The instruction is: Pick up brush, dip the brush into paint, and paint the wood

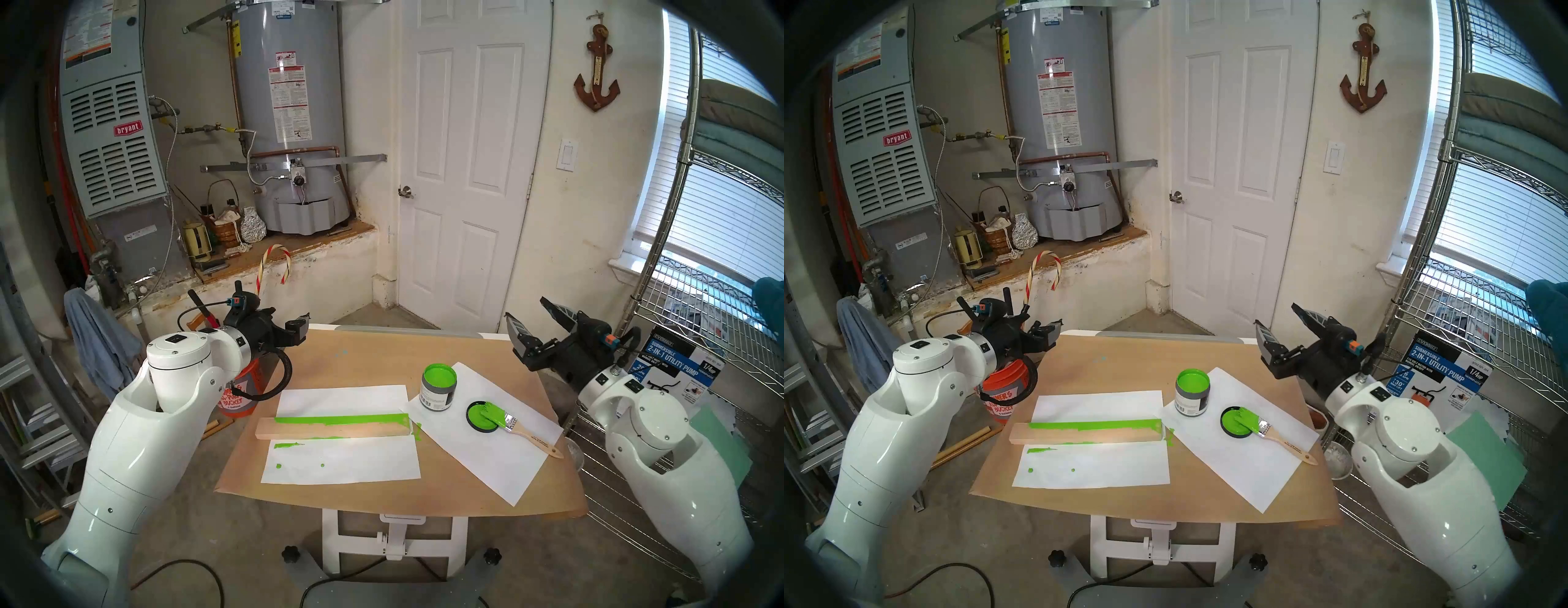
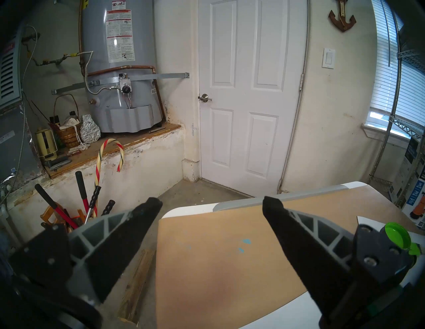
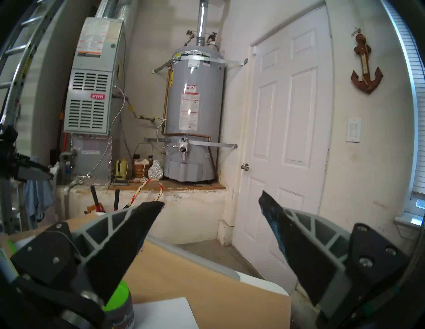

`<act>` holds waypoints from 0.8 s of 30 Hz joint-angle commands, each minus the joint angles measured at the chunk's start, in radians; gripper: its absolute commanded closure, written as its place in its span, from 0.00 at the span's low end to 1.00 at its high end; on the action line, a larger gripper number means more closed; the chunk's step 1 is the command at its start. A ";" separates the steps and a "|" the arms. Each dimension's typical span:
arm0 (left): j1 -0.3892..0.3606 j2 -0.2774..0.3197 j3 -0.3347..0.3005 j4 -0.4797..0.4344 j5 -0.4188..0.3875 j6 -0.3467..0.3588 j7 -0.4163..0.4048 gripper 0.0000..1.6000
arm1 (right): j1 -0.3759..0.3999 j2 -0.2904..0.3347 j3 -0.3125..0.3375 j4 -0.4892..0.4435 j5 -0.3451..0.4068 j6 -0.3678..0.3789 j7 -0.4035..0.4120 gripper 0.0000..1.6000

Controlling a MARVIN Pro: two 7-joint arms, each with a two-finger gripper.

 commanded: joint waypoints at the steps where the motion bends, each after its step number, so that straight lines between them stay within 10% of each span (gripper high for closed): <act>1: -0.009 0.002 -0.007 -0.012 -0.001 -0.002 0.000 0.00 | -0.121 0.093 0.050 0.009 -0.023 -0.043 0.124 0.00; 11: -0.009 0.002 -0.007 -0.013 -0.001 -0.002 0.001 0.00 | -0.257 0.088 0.142 0.032 -0.032 -0.119 0.255 0.00; 24: -0.009 0.001 -0.007 -0.013 -0.001 -0.001 0.001 0.00 | -0.345 0.128 0.220 -0.003 0.073 0.133 0.281 0.00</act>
